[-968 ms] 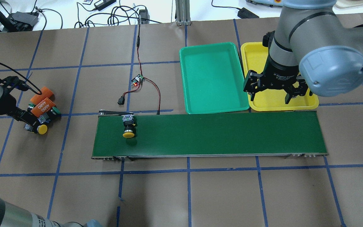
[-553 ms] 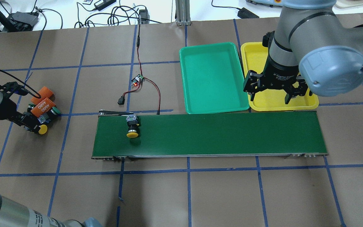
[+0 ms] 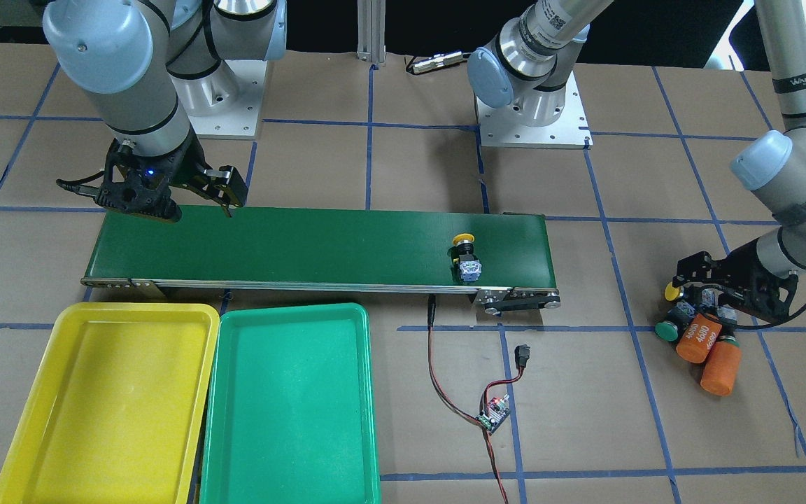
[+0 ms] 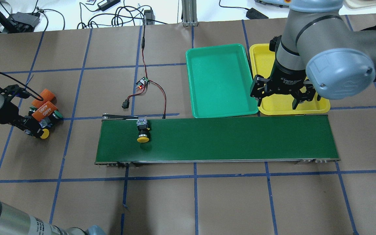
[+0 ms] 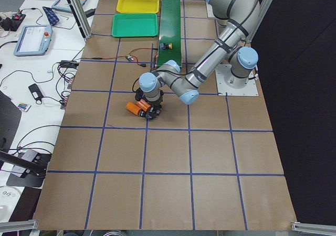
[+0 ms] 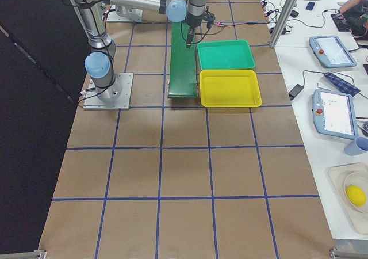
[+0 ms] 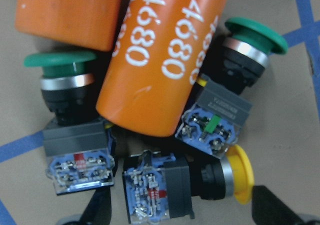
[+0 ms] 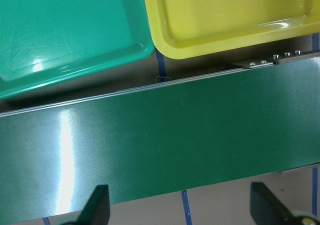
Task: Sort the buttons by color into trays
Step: 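Return the left gripper to the pile and grasp another yellow-cap button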
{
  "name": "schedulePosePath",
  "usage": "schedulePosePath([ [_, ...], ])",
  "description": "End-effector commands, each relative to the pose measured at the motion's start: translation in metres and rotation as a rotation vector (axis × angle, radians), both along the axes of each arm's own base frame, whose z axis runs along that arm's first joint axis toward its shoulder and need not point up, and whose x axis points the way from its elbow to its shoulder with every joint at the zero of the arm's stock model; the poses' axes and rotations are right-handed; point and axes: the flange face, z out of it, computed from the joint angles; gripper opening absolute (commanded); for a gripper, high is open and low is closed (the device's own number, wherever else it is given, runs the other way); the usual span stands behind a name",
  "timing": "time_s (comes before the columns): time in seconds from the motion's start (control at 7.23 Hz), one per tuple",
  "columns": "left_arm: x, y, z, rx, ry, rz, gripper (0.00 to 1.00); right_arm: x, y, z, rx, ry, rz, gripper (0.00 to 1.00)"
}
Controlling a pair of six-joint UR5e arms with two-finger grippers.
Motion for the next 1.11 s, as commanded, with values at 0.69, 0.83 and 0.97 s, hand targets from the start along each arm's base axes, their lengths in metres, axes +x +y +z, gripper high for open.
schedulePosePath([
  [0.69,-0.003,-0.003,-0.017,0.022,0.014,0.031,0.49,0.000,0.001,-0.006,0.012,0.007,0.003,1.00],
  [0.83,-0.009,-0.002,-0.007,0.017,0.007,0.026,0.12,0.000,0.001,-0.008,0.017,0.003,0.001,1.00],
  [0.97,-0.017,-0.003,0.007,0.005,-0.007,0.026,0.01,0.001,0.003,-0.015,0.017,-0.003,-0.002,1.00],
])
